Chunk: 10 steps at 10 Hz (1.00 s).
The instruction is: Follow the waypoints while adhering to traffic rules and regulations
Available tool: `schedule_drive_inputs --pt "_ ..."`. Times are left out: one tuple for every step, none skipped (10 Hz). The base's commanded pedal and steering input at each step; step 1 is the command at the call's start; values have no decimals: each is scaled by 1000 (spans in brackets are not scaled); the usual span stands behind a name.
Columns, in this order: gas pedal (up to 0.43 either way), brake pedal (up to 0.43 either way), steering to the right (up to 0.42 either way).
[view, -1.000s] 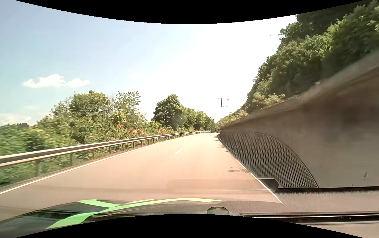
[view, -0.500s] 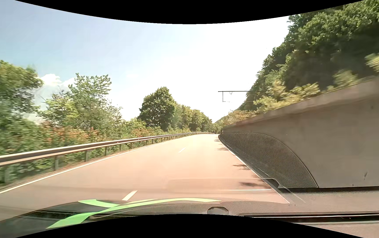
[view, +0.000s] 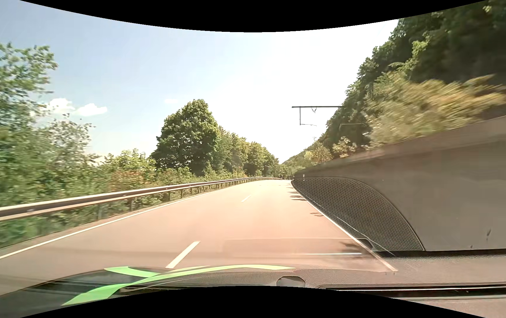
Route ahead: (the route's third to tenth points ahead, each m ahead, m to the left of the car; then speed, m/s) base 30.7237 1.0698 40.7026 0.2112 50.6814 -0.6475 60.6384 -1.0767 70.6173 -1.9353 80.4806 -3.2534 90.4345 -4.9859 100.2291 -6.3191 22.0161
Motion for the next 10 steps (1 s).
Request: schedule_drive_inputs --pt "260 0 9" --pt "268 0 9" --pt "268 0 9" --pt "268 0 9" --pt "268 0 9" --pt "240 0 9" --pt "197 0 9" --pt "197 0 9" --pt "197 0 9" --pt "197 0 9"
